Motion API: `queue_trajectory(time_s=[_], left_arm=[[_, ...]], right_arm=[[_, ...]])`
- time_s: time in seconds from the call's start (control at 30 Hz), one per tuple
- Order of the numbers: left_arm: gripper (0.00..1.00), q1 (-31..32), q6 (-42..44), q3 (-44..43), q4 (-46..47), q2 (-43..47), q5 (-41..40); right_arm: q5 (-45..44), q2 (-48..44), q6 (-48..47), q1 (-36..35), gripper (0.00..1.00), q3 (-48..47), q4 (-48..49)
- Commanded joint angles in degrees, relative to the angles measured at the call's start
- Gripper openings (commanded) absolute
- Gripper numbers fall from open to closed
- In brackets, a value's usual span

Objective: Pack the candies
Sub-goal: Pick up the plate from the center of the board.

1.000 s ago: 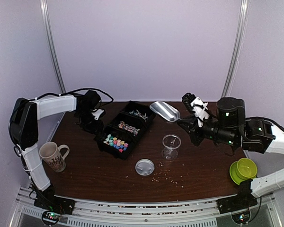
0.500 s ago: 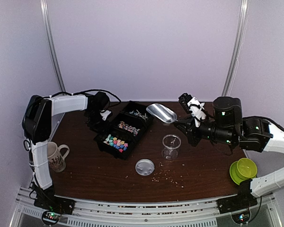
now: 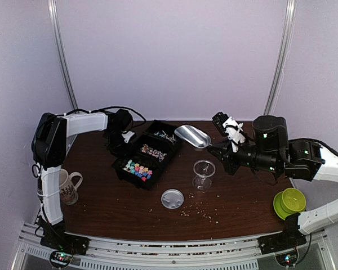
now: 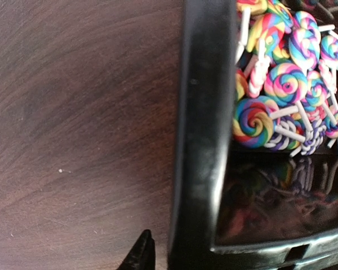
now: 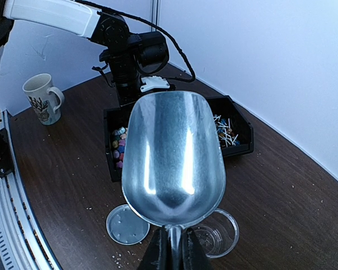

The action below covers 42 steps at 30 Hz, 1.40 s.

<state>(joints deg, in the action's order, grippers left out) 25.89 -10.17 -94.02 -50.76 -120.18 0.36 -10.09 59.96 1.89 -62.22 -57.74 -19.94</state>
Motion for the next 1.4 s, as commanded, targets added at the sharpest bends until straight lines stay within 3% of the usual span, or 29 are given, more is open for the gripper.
queue_trajectory(time_s=[0.0,0.1,0.33,0.63,0.77,0.87,1.37], left_arm=[[0.24,0.0,0.5,0.4,0.1,-0.5,0.6],[0.21,0.0,0.3,1.3,0.1,-0.3,1.3],[0.29,0.0,-1.0,5.2,1.6,2.6,1.9],[0.21,0.0,-1.9,8.6,2.5,6.2,1.9],[0.05,0.0,-2.5,10.5,3.6,8.1,2.4],[0.00,0.0,-2.8,11.4,4.6,9.5,3.8],[0.00,0.0,-6.8,20.7,14.3,20.2,17.5]], right_arm=[[0.7,-0.1,0.2,0.3,0.00,-1.6,0.6],[0.4,-0.4,0.2,0.3,0.00,-1.7,0.2],[0.1,-0.7,0.2,0.3,0.00,-1.3,0.6],[0.6,0.0,0.4,0.3,0.00,-1.2,0.8],[0.7,0.2,0.3,0.3,0.00,-1.5,0.7],[1.2,0.9,0.2,0.3,0.00,-2.5,-0.3],[0.2,3.4,0.1,0.3,0.00,-8.0,-7.4]])
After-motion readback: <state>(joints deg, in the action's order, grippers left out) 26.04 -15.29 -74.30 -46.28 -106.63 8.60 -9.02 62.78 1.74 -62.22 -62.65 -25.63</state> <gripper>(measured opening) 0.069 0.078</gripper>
